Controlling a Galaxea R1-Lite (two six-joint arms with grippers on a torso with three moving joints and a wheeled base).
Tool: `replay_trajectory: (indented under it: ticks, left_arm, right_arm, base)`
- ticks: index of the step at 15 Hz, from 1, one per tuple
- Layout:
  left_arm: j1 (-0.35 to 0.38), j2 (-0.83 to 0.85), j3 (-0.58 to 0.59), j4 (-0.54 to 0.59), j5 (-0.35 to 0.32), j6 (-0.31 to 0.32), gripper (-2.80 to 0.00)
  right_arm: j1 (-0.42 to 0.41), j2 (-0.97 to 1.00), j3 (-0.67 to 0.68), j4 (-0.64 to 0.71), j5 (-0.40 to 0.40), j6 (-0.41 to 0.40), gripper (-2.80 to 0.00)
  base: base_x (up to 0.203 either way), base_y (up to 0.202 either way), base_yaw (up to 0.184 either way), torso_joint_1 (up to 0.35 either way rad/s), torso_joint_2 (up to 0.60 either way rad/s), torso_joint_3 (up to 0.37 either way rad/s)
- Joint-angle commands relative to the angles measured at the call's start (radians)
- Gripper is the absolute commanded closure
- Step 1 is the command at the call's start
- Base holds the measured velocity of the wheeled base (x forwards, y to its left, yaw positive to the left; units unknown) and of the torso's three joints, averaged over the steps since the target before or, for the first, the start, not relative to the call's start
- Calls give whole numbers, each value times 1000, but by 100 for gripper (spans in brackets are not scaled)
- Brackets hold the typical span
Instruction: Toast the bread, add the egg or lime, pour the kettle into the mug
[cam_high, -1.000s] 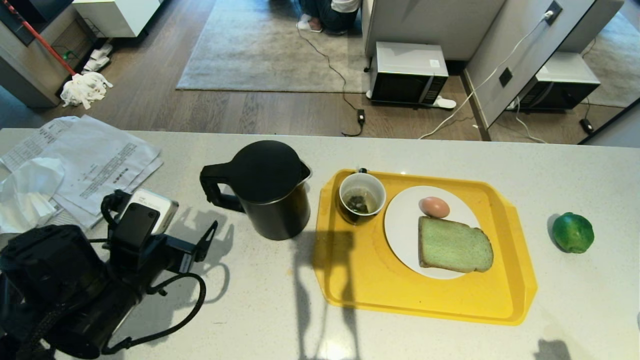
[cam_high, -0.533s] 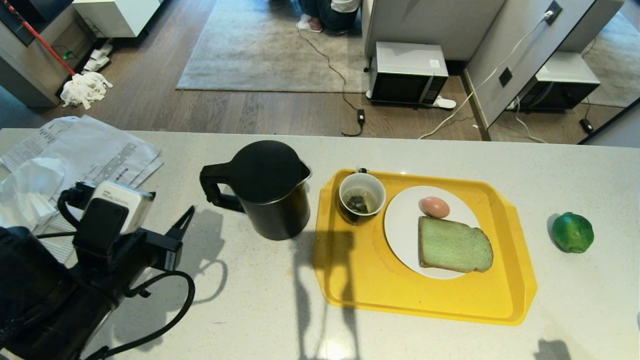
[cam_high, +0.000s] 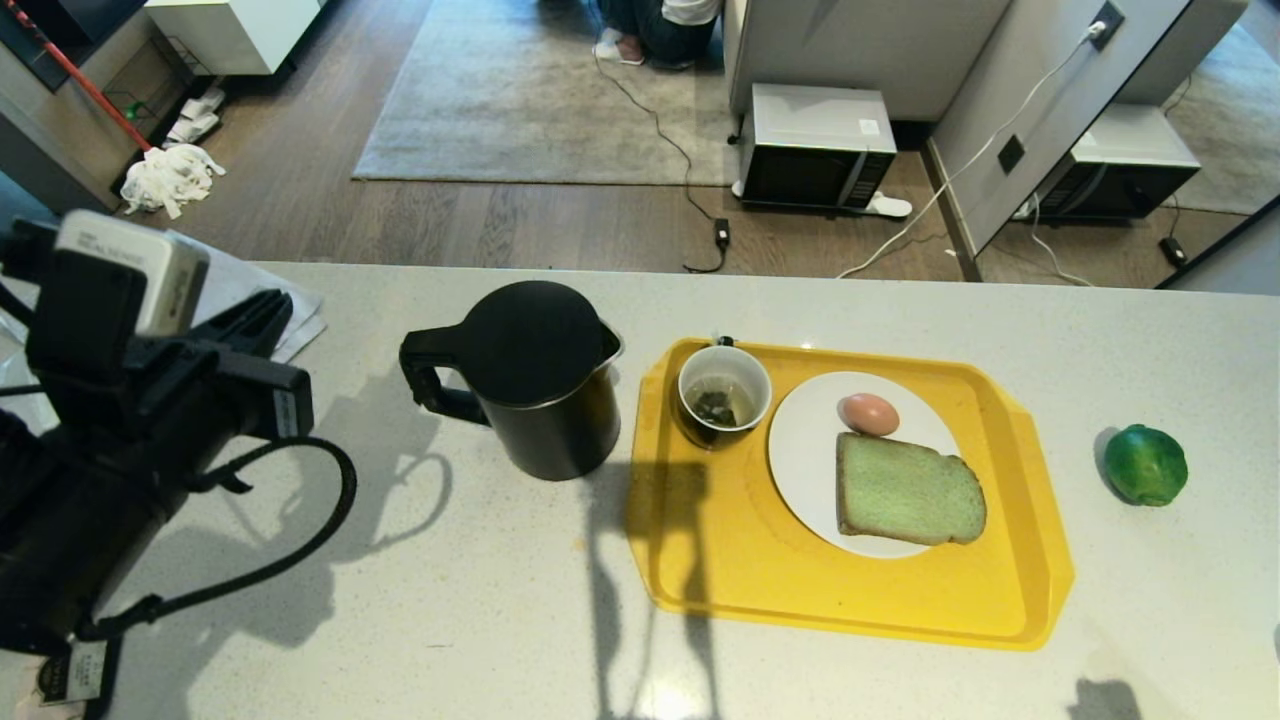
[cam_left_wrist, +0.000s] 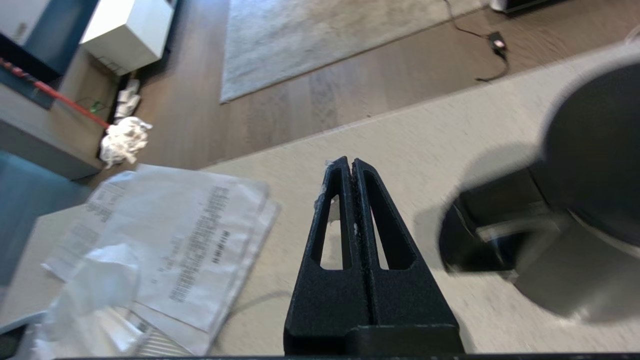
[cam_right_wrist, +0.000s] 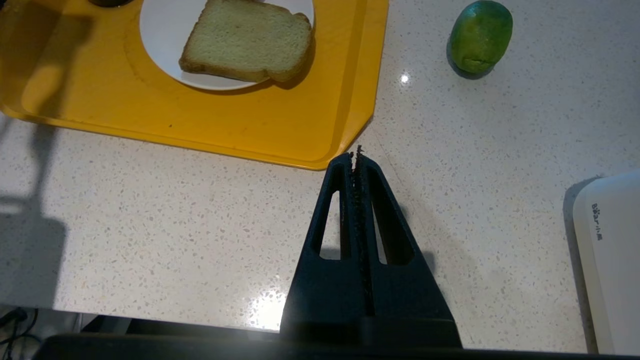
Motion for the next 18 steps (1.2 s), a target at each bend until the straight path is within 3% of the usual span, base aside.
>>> replay_trajectory:
  ticks: [1, 4, 7, 10, 14, 18]
  left_arm:
    - [37, -73, -163, 199, 3, 0, 0]
    - [65, -194, -276, 538, -3, 0, 0]
    - [119, -335, -279, 745, -39, -1, 0]
    - [188, -486, -165, 816, -68, 1, 0]
    - [277, -671, 29, 827, -78, -3, 0]
    - [300, -878, 222, 831, -129, 7, 0]
  right_arm:
    - [-1, 1, 0, 0, 0, 0, 0]
    - [1, 1, 0, 0, 0, 0, 0]
    - [0, 1, 0, 0, 0, 0, 0]
    - [-1, 1, 0, 0, 0, 0, 0]
    - [0, 1, 0, 0, 0, 0, 0]
    - [0, 1, 0, 0, 0, 0, 0]
  base:
    - [0, 0, 0, 0, 0, 0]
    - [0, 0, 0, 0, 0, 0]
    - [0, 0, 0, 0, 0, 0]
    - [0, 0, 0, 0, 0, 0]
    - [0, 0, 0, 0, 0, 0]
    - [0, 0, 0, 0, 0, 0]
